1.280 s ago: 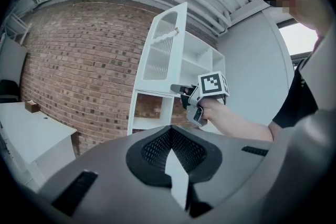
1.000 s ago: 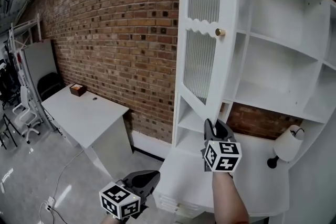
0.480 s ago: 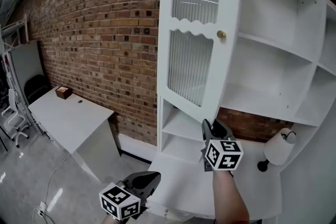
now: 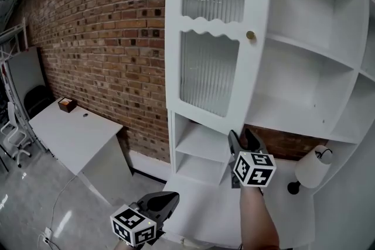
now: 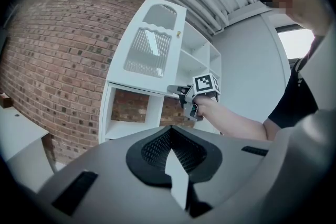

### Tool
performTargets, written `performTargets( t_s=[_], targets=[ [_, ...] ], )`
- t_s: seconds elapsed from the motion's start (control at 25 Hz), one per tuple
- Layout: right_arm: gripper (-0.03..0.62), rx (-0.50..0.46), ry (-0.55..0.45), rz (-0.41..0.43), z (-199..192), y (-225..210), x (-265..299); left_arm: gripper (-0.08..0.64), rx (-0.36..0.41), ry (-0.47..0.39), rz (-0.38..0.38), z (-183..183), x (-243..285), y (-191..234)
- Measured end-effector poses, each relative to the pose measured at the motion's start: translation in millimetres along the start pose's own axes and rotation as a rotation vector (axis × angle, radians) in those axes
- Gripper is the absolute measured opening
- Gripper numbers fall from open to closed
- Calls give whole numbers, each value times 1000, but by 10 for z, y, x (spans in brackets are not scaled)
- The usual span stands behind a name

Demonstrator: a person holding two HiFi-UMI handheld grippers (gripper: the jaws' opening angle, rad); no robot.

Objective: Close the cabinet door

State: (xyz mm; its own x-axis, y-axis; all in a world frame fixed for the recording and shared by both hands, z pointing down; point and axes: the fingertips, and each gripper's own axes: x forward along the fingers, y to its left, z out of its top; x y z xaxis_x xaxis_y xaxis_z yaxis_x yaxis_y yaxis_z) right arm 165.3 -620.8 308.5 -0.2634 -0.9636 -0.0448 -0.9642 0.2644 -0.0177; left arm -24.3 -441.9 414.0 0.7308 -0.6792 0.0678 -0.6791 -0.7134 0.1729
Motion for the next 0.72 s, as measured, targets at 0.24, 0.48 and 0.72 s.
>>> performTargets(
  t_s=[0.24, 0.48, 0.72],
  targets=[
    [241, -18, 7, -7, 34, -125, 160, 8, 5, 1, -3, 81, 181, 68],
    [239, -52, 11, -15, 22, -255, 323, 8, 6, 0, -12, 79, 384, 113],
    [239, -64, 16, -19, 31, -381, 462, 8, 2, 4, -3, 82, 521, 155]
  ],
)
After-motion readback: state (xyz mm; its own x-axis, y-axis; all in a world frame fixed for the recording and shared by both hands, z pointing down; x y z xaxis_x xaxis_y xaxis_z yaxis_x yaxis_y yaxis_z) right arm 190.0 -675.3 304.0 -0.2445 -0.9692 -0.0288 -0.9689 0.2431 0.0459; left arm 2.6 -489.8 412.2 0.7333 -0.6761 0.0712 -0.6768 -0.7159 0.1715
